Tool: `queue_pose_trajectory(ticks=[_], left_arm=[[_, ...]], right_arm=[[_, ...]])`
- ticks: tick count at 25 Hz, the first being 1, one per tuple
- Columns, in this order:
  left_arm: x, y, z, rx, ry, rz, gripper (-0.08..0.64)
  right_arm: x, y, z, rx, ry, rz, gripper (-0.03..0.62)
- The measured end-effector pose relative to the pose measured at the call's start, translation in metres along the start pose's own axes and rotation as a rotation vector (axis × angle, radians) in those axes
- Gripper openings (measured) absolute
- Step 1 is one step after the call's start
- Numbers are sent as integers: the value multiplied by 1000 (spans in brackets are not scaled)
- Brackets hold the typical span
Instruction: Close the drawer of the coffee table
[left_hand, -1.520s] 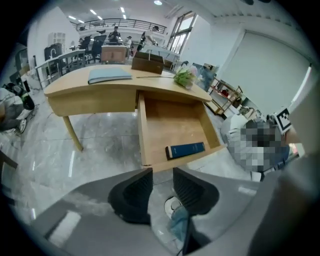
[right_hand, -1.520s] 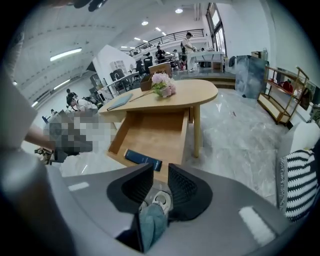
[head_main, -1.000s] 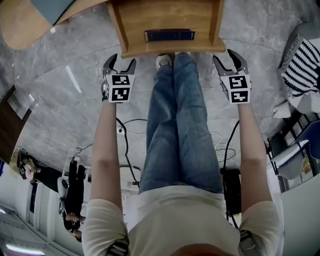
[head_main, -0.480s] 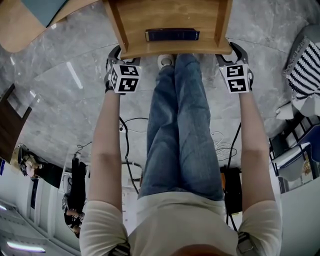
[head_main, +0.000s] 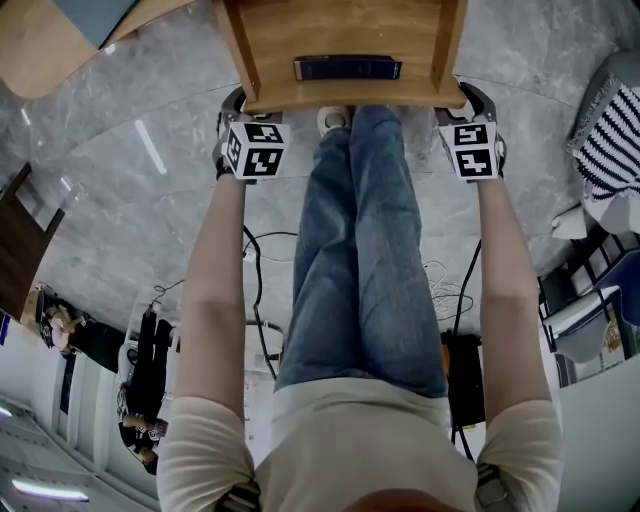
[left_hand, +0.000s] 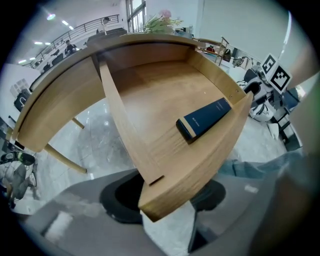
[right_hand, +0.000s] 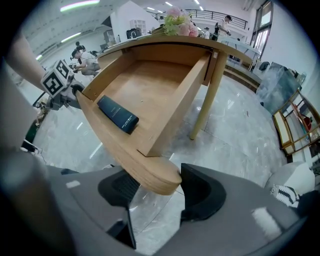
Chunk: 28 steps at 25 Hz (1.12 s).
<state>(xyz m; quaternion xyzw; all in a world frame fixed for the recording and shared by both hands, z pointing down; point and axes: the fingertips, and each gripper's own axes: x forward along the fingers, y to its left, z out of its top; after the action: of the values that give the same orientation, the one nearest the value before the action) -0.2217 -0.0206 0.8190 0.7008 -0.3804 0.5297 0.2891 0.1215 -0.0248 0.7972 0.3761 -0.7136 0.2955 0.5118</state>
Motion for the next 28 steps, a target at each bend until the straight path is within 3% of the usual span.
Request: queue_pose_trajectory(ticks=[28], left_arm=[[-67, 5, 20, 30, -27, 18, 232]], right_arm=[[-63, 3, 27, 34, -16, 50, 243]])
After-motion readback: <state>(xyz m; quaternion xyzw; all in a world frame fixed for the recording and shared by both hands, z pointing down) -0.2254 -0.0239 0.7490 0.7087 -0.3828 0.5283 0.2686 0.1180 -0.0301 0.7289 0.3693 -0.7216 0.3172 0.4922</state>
